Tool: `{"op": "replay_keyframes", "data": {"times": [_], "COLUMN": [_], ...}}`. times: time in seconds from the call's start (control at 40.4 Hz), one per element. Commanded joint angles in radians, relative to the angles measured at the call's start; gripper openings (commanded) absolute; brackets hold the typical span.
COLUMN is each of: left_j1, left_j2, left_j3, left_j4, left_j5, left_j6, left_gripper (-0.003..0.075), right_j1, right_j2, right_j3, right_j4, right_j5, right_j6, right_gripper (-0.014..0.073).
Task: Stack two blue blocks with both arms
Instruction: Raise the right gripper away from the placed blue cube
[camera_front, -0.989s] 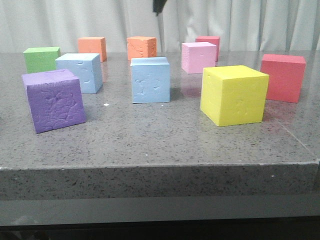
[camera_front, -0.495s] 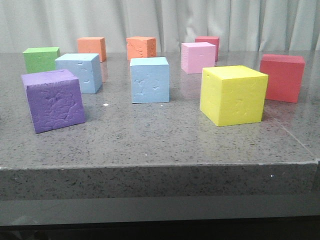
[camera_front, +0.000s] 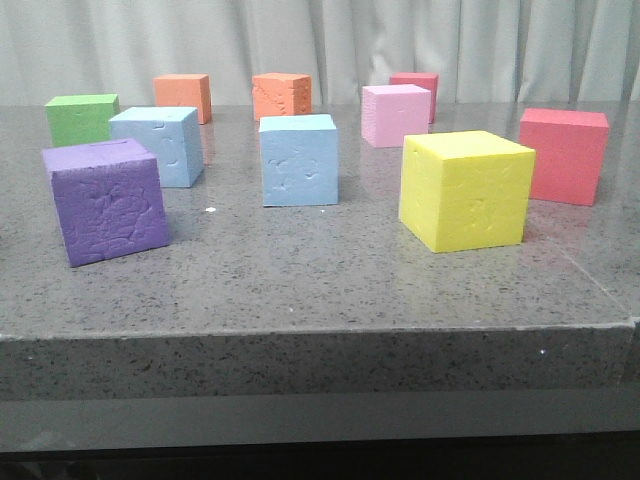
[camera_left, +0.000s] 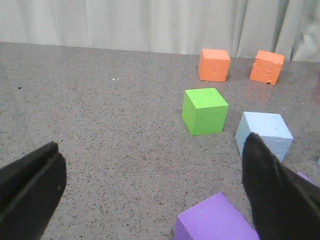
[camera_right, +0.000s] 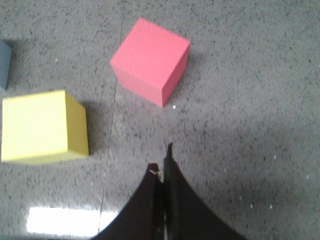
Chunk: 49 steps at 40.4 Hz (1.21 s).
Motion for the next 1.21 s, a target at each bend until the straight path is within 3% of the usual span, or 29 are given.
{"op": "replay_keyframes", "data": {"times": [0.0,0.272,0.445,0.866,0.989,1.187], "left_j1": [-0.008,-0.008,-0.008,-0.008,-0.008,-0.008], "left_j2": [0.013,0.013,0.013,0.067,0.18,0.392], "left_j3": [-0.028,-0.028,-0.028,-0.062,-0.145,-0.326], "left_j4": [-0.011,-0.011,-0.011,-0.011,-0.011,-0.105], "left_j5": [-0.083,-0.083,-0.083,-0.071,0.014,0.151], "left_j6": [0.002,0.002,0.002,0.002,0.01,0.146], "left_gripper": [0.0692,0.0692,0.0692,0.0692,0.0692,0.0692], "right_j1": [-0.007,-0.007,-0.007,-0.007,-0.007,-0.007], "right_j2": [-0.163,-0.521,-0.676,-0.723,-0.723,-0.723], "right_j3": [0.126,0.47,0.584,0.61,0.613,0.62], "right_j4": [-0.014,-0.032,-0.04,-0.07,-0.07,-0.07], "right_j5": [-0.148,-0.293,-0.319,-0.327,-0.327,-0.33], "right_j6": [-0.018,-0.018,-0.018,-0.018,-0.018,-0.018], "right_gripper": [-0.0062,-0.0064,-0.0068,-0.0068,-0.0068,-0.0068]}}
